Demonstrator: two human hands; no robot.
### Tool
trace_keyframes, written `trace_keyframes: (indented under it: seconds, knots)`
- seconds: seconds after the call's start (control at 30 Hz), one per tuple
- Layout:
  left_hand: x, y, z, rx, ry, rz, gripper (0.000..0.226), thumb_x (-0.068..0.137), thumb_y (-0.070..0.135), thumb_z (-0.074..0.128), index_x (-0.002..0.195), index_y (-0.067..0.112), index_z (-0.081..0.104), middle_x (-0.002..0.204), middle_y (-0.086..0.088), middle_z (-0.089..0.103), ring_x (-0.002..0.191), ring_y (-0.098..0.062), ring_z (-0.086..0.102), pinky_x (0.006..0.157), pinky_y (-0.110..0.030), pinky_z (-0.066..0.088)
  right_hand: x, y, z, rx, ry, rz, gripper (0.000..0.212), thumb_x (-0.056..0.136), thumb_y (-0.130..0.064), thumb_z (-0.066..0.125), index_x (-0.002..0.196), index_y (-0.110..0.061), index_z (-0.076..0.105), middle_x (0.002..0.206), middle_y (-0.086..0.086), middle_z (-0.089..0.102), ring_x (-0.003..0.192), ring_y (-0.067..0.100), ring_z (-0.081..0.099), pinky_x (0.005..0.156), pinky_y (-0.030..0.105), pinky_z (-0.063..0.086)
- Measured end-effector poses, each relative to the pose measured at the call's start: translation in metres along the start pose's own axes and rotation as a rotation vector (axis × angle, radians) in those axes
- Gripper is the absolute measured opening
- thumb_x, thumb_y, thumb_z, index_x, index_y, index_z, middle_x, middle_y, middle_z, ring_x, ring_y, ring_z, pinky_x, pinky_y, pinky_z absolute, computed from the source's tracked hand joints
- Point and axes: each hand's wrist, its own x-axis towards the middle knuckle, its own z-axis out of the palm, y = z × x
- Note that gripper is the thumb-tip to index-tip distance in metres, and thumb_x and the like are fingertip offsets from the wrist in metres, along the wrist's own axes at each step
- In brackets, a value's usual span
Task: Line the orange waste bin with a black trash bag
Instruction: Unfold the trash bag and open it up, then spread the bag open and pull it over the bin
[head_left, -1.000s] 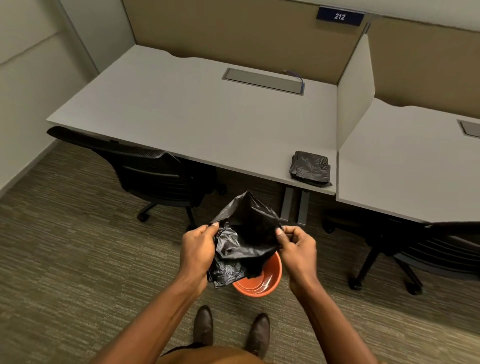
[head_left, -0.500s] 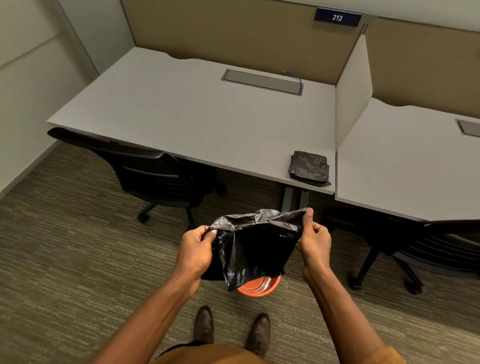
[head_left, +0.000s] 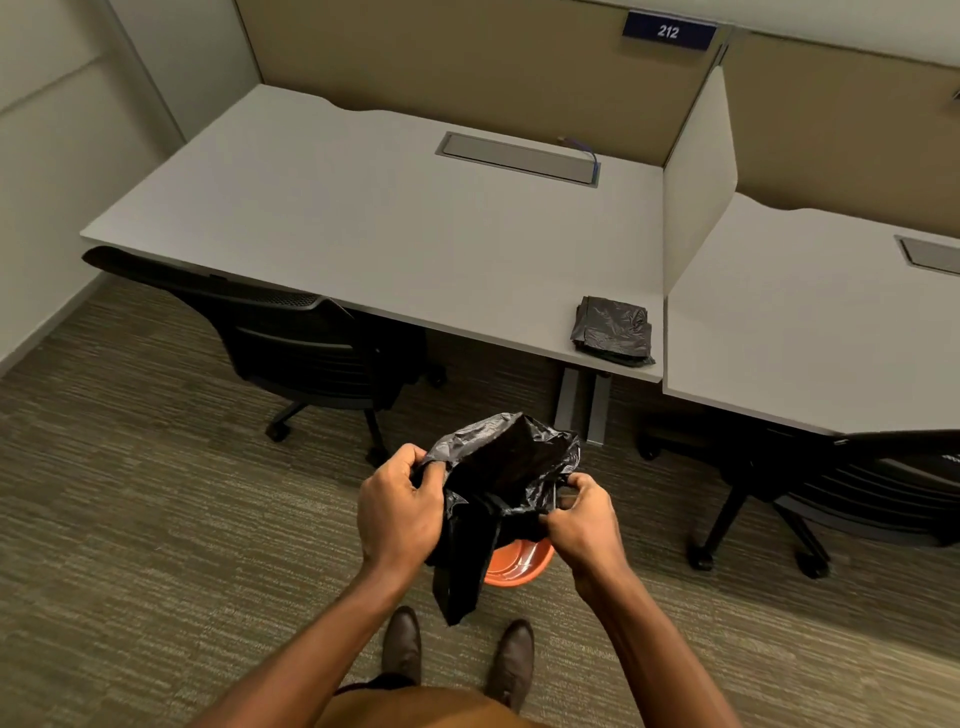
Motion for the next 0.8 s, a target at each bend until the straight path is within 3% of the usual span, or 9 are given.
trace_keyframes:
  seconds: [0.1, 0.2, 0.3, 0.37, 0.43, 0.5, 0.6, 0.7, 0.8]
  knots:
    - [0.007, -0.010, -0.006, -0.019, -0.009, -0.026, 0.035, 0.106, 0.020, 0.070, 0.073, 0.012, 0.064, 0.056, 0.001, 0.056, 0.048, -0.019, 0.045, 0.050, -0.039, 0.036, 0.007, 0.007, -0.009, 0.008, 0.052, -0.008, 0.047, 0.077, -0.002, 0.092, 0.113, -0.019, 0.068, 0.106, 0.006, 0.081, 0.095, 0.024, 0.081, 0.083, 0.051, 0.068]
    - [0.011, -0.017, -0.012, -0.001, -0.007, 0.005, 0.040, 0.106, 0.019, 0.069, 0.068, 0.017, 0.057, 0.053, 0.005, 0.051, 0.046, -0.016, 0.041, 0.049, -0.034, 0.033, 0.014, 0.014, -0.017, -0.062, 0.156, -0.029, 0.049, 0.078, -0.014, 0.094, 0.118, -0.023, 0.068, 0.106, -0.001, 0.078, 0.101, 0.022, 0.077, 0.087, 0.051, 0.066]
    - [0.007, -0.021, -0.015, 0.018, -0.028, 0.099, 0.033, 0.106, 0.015, 0.069, 0.073, 0.013, 0.061, 0.053, 0.003, 0.054, 0.045, -0.014, 0.042, 0.045, -0.035, 0.034, 0.015, 0.020, -0.016, 0.123, 0.217, 0.046, 0.071, 0.071, -0.046, 0.097, 0.127, -0.017, 0.065, 0.109, 0.004, 0.078, 0.106, 0.024, 0.075, 0.096, 0.052, 0.062]
    - [0.003, -0.025, -0.017, 0.063, -0.034, 0.188, 0.027, 0.105, 0.013, 0.071, 0.078, 0.010, 0.065, 0.054, -0.001, 0.058, 0.043, -0.015, 0.042, 0.043, -0.036, 0.036, 0.011, 0.020, -0.008, 0.198, 0.246, 0.104, 0.090, 0.066, -0.078, 0.084, 0.127, -0.015, 0.064, 0.115, 0.005, 0.076, 0.110, 0.025, 0.073, 0.100, 0.050, 0.059]
    - [0.000, -0.029, -0.016, 0.112, -0.032, 0.266, 0.023, 0.104, 0.011, 0.071, 0.082, 0.009, 0.068, 0.053, 0.003, 0.055, 0.041, -0.013, 0.041, 0.043, -0.034, 0.034, 0.005, 0.020, 0.001, 0.131, 0.265, 0.103, 0.104, 0.060, -0.091, 0.075, 0.131, -0.017, 0.060, 0.120, 0.002, 0.070, 0.112, 0.024, 0.068, 0.094, 0.042, 0.056]
    - [-0.003, -0.033, -0.013, 0.106, -0.034, 0.283, 0.022, 0.104, 0.008, 0.070, 0.082, 0.007, 0.067, 0.052, 0.010, 0.048, 0.041, -0.010, 0.037, 0.044, -0.030, 0.031, 0.003, 0.022, 0.010, -0.054, 0.258, 0.069, 0.102, 0.058, -0.080, 0.087, 0.133, -0.018, 0.059, 0.116, 0.002, 0.069, 0.111, 0.025, 0.067, 0.086, 0.037, 0.052]
    - [-0.002, -0.043, -0.009, 0.041, -0.020, 0.221, 0.021, 0.107, 0.006, 0.066, 0.087, 0.009, 0.070, 0.050, 0.008, 0.044, 0.041, -0.012, 0.035, 0.042, -0.031, 0.029, 0.015, 0.029, 0.021, -0.199, 0.292, 0.101, 0.062, 0.072, -0.039, 0.097, 0.122, -0.014, 0.072, 0.104, 0.007, 0.078, 0.101, 0.027, 0.075, 0.081, 0.034, 0.058]
    - [0.008, -0.056, -0.008, -0.017, -0.037, 0.057, 0.024, 0.113, 0.022, 0.057, 0.105, 0.010, 0.076, 0.054, 0.004, 0.050, 0.046, -0.018, 0.044, 0.046, -0.045, 0.042, 0.033, 0.039, 0.026, 0.209, 0.352, 0.223, 0.022, 0.084, -0.010, 0.090, 0.103, -0.006, 0.078, 0.098, 0.017, 0.082, 0.082, 0.024, 0.074, 0.079, 0.038, 0.063]
    - [0.030, -0.068, -0.012, -0.159, -0.082, -0.225, 0.031, 0.116, 0.036, 0.050, 0.099, 0.025, 0.073, 0.072, 0.005, 0.061, 0.072, -0.021, 0.059, 0.061, -0.037, 0.047, 0.050, 0.048, 0.020, 0.588, 0.401, 0.306, 0.015, 0.094, 0.007, 0.075, 0.106, -0.002, 0.073, 0.099, 0.020, 0.077, 0.079, 0.023, 0.068, 0.070, 0.031, 0.059]
